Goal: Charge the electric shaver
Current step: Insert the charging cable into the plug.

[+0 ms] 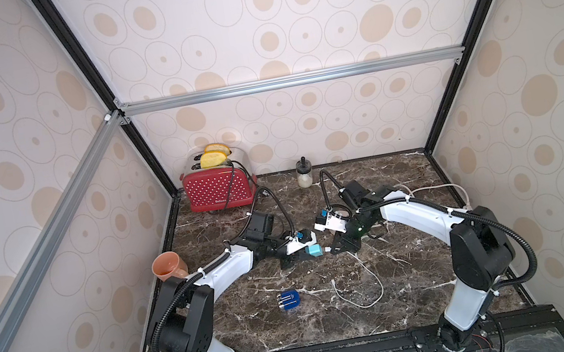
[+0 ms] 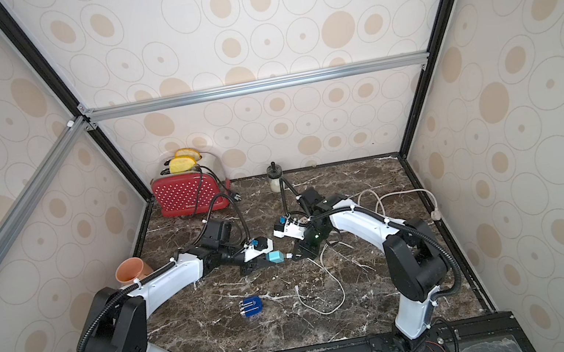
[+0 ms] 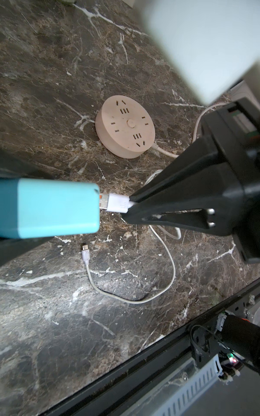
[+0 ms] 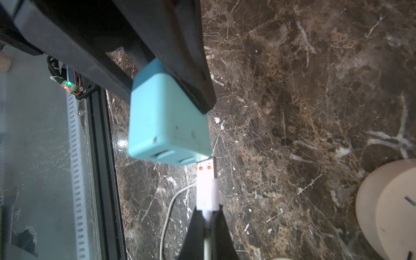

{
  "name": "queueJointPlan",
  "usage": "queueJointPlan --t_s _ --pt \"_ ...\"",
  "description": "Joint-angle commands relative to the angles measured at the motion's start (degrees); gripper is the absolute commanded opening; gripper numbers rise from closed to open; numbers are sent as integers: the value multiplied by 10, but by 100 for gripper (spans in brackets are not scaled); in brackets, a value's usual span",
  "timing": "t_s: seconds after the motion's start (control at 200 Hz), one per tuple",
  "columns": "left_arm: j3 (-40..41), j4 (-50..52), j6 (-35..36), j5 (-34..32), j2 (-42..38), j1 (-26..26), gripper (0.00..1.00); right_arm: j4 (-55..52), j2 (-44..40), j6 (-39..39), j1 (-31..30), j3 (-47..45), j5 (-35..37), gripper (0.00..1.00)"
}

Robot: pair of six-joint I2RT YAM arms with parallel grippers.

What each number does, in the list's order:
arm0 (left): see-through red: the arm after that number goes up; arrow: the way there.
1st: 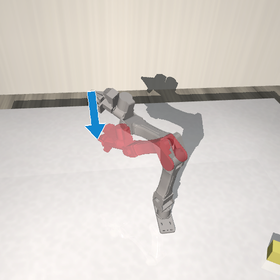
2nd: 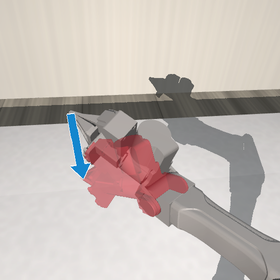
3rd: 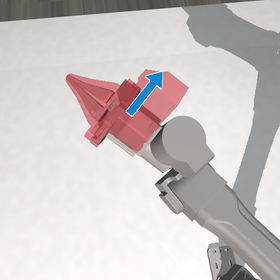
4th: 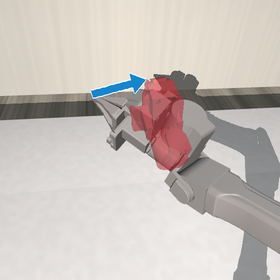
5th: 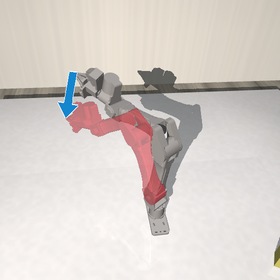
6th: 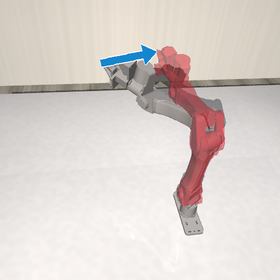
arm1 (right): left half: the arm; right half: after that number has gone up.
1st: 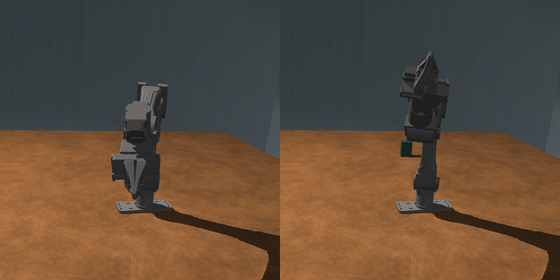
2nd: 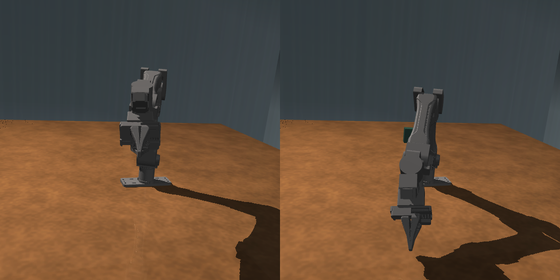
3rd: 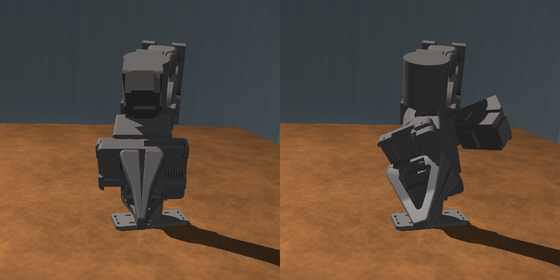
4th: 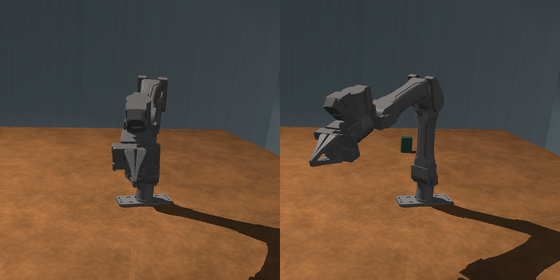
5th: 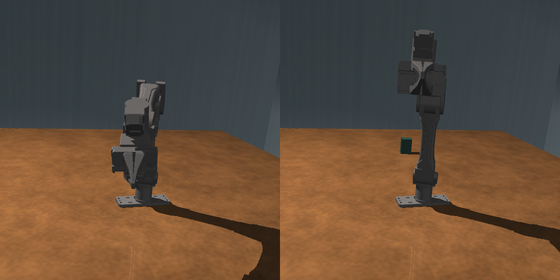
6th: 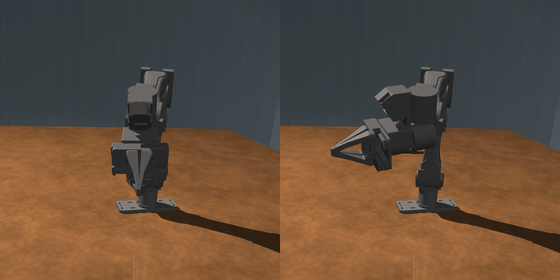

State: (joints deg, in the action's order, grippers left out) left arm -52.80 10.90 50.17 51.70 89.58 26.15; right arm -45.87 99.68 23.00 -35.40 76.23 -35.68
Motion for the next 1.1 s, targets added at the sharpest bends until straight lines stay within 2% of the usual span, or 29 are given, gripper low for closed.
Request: queueJointPlan --t_s 0.0,0.165,0.581,1.097 --pt "-8 26 30 2 -7 2 0 -10 -13 18 -4 -2 2 0" --pt "-12 41 41 -3 -17 1 0 -32 -15 33 -4 1 15 0" --pt "5 10 38 -5 -27 1 0 -12 -50 35 -10 -30 -28 0" --pt "-9 22 35 7 -19 0 0 5 -29 32 -23 -18 -26 0"
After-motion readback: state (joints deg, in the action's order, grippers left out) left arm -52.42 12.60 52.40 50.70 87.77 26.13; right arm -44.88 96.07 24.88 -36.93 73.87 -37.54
